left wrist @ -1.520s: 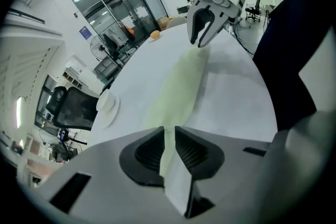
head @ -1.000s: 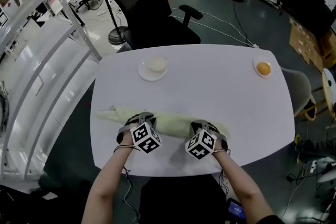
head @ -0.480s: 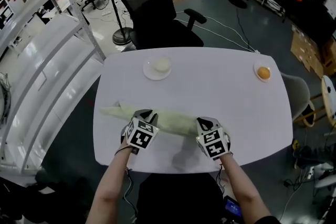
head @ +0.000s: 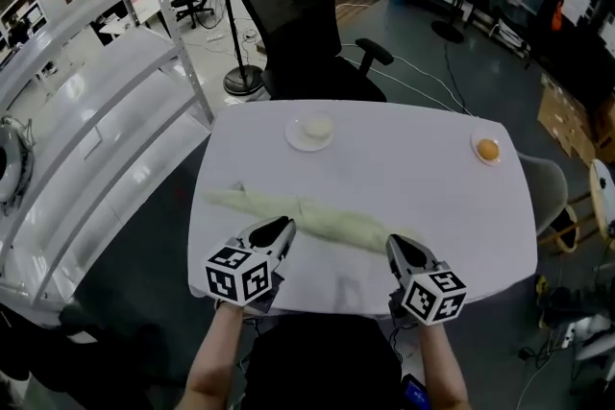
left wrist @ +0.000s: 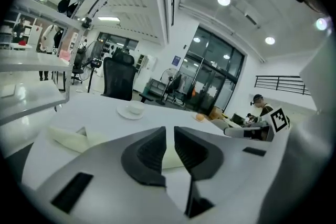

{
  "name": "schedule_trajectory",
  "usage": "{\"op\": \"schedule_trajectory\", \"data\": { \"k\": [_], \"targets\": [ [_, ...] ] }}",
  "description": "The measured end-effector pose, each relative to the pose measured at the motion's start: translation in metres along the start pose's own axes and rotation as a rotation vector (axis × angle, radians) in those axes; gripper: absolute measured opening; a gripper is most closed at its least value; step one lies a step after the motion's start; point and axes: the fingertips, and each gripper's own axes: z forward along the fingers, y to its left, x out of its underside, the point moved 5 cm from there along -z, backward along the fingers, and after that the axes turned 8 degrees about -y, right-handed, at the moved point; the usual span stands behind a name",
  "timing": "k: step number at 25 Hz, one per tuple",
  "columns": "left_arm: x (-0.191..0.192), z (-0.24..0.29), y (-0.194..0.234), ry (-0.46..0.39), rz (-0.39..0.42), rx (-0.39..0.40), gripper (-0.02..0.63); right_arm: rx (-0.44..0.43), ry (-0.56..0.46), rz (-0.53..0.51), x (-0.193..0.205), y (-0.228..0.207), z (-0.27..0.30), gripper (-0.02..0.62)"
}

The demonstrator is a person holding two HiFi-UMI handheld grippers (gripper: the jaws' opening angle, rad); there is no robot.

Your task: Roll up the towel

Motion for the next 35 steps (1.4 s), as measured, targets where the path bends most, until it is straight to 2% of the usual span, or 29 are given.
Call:
{"op": "schedule_trajectory", "data": {
  "k": [4,6,9,12,15,18,21,24,30,35],
  "targets": [
    [-0.005,-0.031,-0.026,-0.047,0.065,0.051,0.061,-0.013,-0.086,-0.034,-0.006,0.032,-0.035,0.008],
    [-0.007,-0.045,-0.038,-0.063,0.121,0.068,0.061,-0.026,-0.139,-0.046,-0.008,0.047,-0.051,0.008],
    [-0.01,-0.061,-0.059,-0.102,0.204,0.132,0.054,0.002,-0.186,-0.095,-0.011,0.058,-0.069,0.008],
    [-0.009,-0.071,-0.073,-0.138,0.216,0.194,0.044,0.045,-0.21,-0.157,-0.008,0.062,-0.083,0.008],
    [-0.003,-0.073,-0.078,-0.142,0.215,0.217,0.016,0.081,-0.213,-0.183,-0.004,0.059,-0.092,0.008],
    [0.002,-0.072,-0.08,-0.131,0.258,0.213,0.015,0.121,-0.21,-0.191,-0.001,0.051,-0.095,0.008],
    [0.003,-0.068,-0.08,-0.138,0.261,0.207,0.014,0.145,-0.205,-0.187,0.002,0.045,-0.095,0.007],
    [0.001,-0.066,-0.076,-0.144,0.26,0.179,0.014,0.138,-0.19,-0.193,0.006,0.046,-0.091,0.006],
    [0.008,-0.061,-0.071,-0.122,0.321,0.111,0.014,0.105,-0.161,-0.218,0.011,0.047,-0.083,0.006],
    [0.007,-0.058,-0.069,-0.119,0.324,0.089,0.015,0.082,-0.153,-0.226,0.009,0.046,-0.079,0.006]
  ]
}}
